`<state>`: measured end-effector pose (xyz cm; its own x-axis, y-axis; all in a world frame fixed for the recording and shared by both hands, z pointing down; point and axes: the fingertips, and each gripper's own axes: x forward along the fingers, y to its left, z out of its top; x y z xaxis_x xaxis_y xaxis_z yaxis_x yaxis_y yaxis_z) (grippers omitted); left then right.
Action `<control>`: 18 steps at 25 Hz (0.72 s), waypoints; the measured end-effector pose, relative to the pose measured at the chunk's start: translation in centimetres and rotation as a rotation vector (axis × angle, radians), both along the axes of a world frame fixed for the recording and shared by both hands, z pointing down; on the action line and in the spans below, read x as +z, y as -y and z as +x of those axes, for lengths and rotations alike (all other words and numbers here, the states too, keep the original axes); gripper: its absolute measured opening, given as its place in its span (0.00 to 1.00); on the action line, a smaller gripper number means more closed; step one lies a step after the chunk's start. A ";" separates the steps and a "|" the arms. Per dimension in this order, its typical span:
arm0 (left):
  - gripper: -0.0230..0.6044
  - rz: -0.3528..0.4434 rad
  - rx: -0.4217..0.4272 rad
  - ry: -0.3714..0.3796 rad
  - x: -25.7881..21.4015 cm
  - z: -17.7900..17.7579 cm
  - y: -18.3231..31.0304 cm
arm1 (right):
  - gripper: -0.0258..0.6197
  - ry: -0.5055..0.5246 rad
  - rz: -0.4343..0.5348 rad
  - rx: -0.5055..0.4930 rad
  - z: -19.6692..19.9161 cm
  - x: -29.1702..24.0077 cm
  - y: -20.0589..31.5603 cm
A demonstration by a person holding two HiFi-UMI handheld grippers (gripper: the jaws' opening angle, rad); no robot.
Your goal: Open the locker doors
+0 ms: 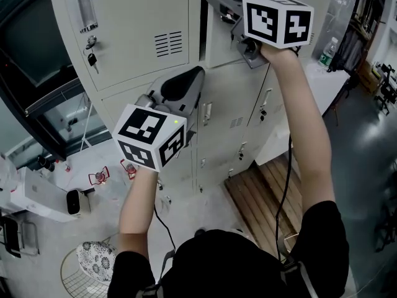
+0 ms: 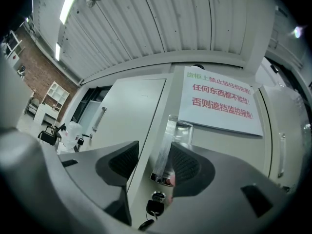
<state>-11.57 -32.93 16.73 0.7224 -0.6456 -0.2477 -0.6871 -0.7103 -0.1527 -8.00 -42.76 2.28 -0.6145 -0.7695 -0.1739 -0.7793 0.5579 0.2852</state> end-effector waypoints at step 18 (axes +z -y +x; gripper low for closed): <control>0.06 0.007 0.053 -0.003 -0.1 1.9 -0.9 | 0.28 0.017 0.028 0.056 3.2 -0.3 -3.0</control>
<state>-9.69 -32.05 16.66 0.7545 -0.6051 -0.2543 -0.6494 -0.7444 -0.1554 -4.85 -39.74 2.01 -0.5673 -0.7975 -0.2054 -0.8140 0.5052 0.2865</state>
